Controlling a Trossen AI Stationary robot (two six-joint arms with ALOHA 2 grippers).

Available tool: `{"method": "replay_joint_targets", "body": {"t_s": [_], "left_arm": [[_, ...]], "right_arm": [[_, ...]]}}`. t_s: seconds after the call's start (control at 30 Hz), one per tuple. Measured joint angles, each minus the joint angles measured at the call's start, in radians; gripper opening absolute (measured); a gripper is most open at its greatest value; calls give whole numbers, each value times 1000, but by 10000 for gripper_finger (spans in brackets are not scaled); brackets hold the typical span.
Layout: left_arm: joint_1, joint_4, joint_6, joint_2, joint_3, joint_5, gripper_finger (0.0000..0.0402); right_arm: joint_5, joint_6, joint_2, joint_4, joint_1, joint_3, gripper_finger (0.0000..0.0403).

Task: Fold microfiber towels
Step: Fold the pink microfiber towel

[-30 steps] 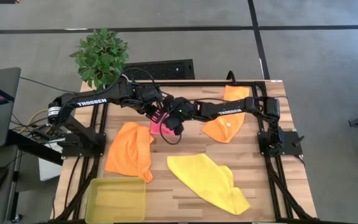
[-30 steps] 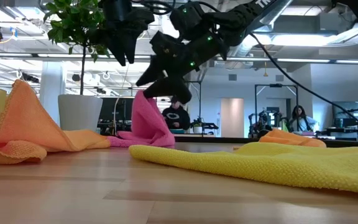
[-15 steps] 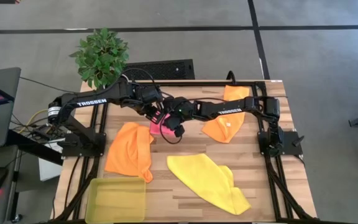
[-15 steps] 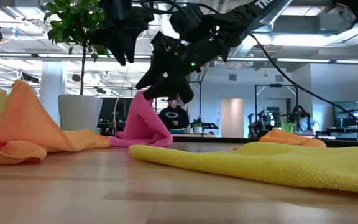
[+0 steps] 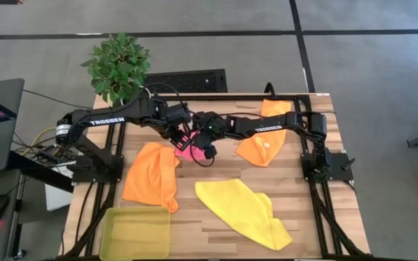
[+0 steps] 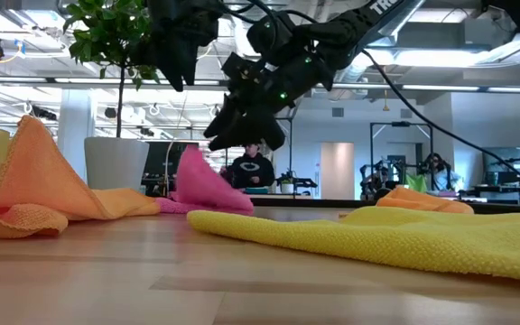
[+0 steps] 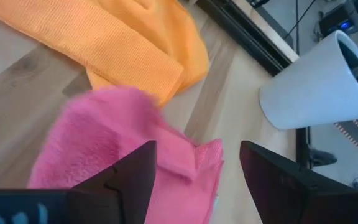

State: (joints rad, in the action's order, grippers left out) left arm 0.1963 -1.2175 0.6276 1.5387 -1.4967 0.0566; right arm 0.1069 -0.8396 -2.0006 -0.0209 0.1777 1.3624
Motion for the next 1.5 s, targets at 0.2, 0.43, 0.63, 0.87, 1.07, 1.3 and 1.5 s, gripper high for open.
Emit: {"method": "replay_joint_targets", "body": {"t_s": [0.2, 0.43, 0.63, 0.87, 1.07, 1.3, 1.5], "left_arm": [[0, 2, 17, 0, 0, 0, 126], [-2, 5, 41, 0, 11, 0, 126], [-5, 46, 60, 1, 64, -14, 126], [-10, 309, 77, 2, 208, -23, 126], [0, 509, 43, 45, 266, 24, 126], [50, 552, 22, 167, 266, 29, 126], [6, 511, 24, 199, 266, 20, 126]], "right_arm": [[-54, -9, 7, 102, -25, 0, 255], [-137, 256, 146, 280, -19, 0, 255], [-136, 381, 321, 518, 27, 1, 255], [-135, 537, 493, 689, 54, 1, 255], [-134, 589, 593, 723, 54, 0, 255], [-133, 605, 636, 727, 53, 0, 255], [-133, 605, 632, 733, 53, 0, 255]]}}
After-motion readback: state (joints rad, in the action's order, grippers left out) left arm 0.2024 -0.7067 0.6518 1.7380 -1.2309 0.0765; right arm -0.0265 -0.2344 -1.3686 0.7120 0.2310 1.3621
